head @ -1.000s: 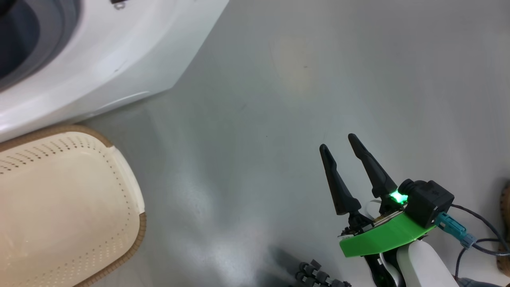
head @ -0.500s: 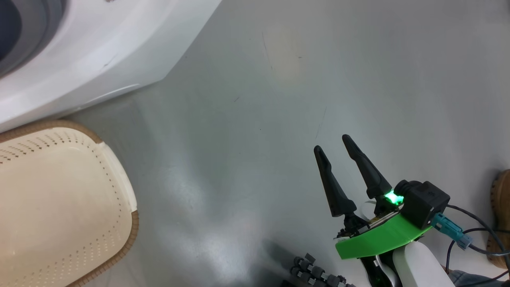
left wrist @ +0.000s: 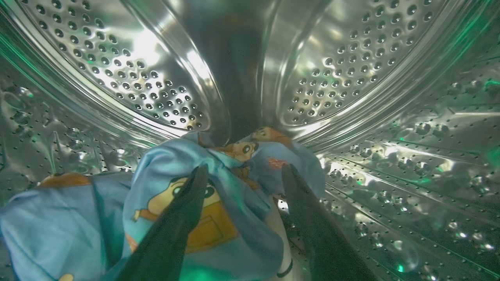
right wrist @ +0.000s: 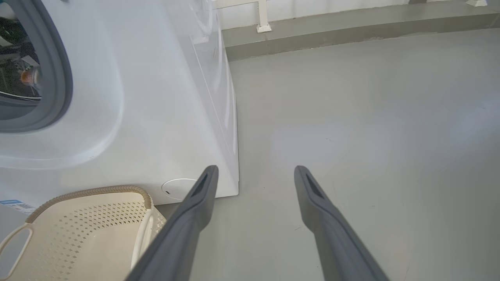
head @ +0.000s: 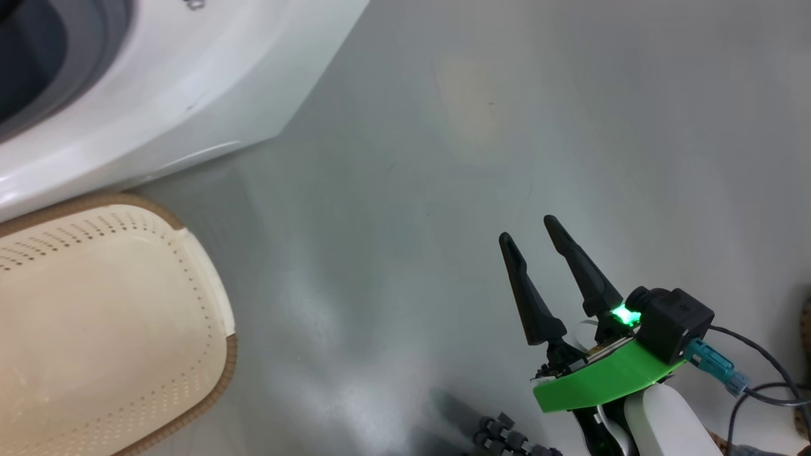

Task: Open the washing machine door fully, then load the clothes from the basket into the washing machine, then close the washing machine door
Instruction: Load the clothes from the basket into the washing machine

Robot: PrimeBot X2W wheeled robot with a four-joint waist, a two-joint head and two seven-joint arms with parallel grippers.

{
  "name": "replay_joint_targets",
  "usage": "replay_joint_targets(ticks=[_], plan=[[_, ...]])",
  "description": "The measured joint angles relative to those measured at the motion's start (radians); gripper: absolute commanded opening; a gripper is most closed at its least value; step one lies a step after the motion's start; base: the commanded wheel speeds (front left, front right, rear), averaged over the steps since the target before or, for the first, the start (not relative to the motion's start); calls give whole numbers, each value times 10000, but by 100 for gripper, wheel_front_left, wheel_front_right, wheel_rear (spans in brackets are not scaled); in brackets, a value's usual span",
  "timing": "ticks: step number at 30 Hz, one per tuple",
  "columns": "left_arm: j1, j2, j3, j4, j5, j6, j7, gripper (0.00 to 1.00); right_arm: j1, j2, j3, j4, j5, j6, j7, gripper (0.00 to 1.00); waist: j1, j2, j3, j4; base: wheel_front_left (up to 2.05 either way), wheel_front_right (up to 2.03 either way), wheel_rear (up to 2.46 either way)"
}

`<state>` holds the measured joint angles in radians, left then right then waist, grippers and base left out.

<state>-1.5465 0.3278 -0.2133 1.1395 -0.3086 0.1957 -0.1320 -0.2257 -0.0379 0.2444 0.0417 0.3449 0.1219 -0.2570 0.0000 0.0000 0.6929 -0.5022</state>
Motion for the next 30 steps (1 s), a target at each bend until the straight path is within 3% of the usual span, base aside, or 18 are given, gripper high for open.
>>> replay_joint_targets(ticks=[11, 30], plan=[[175, -671, 148, 495, -384, 290, -430, 100, -2, -4, -201, 56, -284, 0, 0, 100, 0, 0, -470, 515, 0, 0, 0], [1249, -1377, 257, 765, -965, 125, -1074, 100, -7, -35, -299, 194, -617, 0, 0, 100, -1, 0, -1255, 1499, 0, 0, 0]])
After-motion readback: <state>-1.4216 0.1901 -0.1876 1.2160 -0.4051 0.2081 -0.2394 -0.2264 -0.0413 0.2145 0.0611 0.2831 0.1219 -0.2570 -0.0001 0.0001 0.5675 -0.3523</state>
